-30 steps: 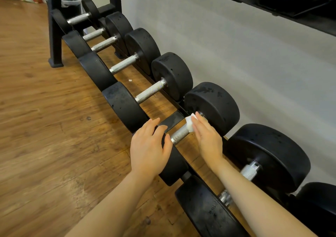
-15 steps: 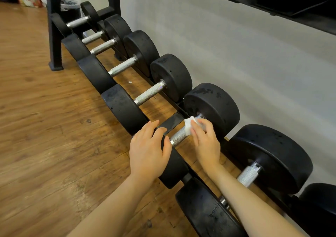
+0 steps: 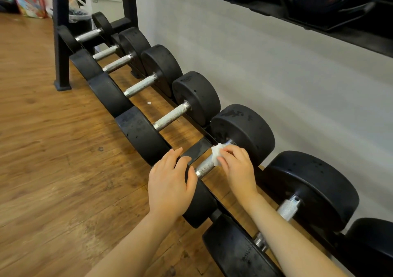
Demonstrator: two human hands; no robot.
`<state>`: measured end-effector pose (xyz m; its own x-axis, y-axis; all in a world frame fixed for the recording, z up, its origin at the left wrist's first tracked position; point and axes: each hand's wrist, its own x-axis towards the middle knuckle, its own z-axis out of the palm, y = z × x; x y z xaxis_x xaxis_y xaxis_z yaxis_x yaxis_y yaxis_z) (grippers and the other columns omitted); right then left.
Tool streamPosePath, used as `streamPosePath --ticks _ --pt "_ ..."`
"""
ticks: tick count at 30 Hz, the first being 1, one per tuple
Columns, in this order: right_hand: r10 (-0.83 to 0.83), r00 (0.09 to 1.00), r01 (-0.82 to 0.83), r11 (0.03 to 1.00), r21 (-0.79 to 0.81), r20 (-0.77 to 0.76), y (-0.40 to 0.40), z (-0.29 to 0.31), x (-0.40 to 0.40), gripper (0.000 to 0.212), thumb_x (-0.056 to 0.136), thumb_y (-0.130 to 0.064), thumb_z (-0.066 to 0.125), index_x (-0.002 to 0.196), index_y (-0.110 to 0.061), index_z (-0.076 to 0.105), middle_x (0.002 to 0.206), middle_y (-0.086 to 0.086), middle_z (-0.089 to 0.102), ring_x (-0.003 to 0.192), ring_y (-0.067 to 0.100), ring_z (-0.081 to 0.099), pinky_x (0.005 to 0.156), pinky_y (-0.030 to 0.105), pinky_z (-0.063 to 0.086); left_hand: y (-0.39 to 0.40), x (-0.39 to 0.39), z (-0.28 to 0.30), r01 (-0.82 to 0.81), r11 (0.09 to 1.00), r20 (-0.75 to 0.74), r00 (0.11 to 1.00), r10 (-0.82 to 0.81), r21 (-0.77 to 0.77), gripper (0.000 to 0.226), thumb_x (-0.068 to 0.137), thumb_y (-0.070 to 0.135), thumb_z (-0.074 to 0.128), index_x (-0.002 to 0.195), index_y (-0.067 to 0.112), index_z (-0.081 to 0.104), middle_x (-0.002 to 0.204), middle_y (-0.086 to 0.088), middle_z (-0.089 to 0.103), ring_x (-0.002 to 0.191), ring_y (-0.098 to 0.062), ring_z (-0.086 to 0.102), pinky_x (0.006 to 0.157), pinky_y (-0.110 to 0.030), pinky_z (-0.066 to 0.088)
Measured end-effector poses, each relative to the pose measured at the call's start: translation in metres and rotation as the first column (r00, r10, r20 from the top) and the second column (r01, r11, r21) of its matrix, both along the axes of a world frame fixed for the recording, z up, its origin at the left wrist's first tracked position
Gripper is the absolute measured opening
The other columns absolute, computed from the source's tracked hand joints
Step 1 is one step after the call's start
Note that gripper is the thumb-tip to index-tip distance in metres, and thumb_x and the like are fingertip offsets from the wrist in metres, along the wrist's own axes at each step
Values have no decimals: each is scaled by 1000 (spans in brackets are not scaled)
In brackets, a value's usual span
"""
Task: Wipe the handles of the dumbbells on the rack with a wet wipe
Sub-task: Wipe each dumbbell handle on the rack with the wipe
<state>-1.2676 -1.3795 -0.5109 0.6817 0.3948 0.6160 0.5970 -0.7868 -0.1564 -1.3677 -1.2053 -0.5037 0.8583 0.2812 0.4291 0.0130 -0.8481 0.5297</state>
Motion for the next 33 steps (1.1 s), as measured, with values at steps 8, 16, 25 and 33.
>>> streamPosePath --ticks 8,16,25,33 --pt "7 999 -3 995 98 -39 4 0 0 18 82 -6 71 100 -4 72 104 7 65 95 19 58 82 13 41 -1 0 0 -8 1000 13 1000 8 -3 45 94 39 35 112 18 71 128 -3 65 125 -24 56 100 -43 46" --pt "-15 996 29 987 159 -88 6 -3 -6 19 84 -3 70 102 -5 72 104 5 65 97 14 56 80 7 38 -1 0 0 -14 1000 17 1000 14 -5 46 94 39 35 111 18 71 127 -3 65 125 -24 57 100 -43 45" --pt "-70 990 95 975 202 -126 14 -2 -12 17 85 -3 68 101 -4 72 104 5 66 96 14 55 77 7 35 -1 -1 1 -10 1000 14 1000 10 -1 46 94 39 34 113 19 70 129 -2 64 126 -23 55 101 -40 42" --pt "-49 975 121 935 332 -217 5 5 -4 17 90 -7 65 105 -6 71 105 -2 62 99 10 59 85 23 52 -1 -1 1 -9 1000 20 1000 9 4 45 94 39 35 113 19 71 130 -3 63 126 -24 56 101 -40 42"
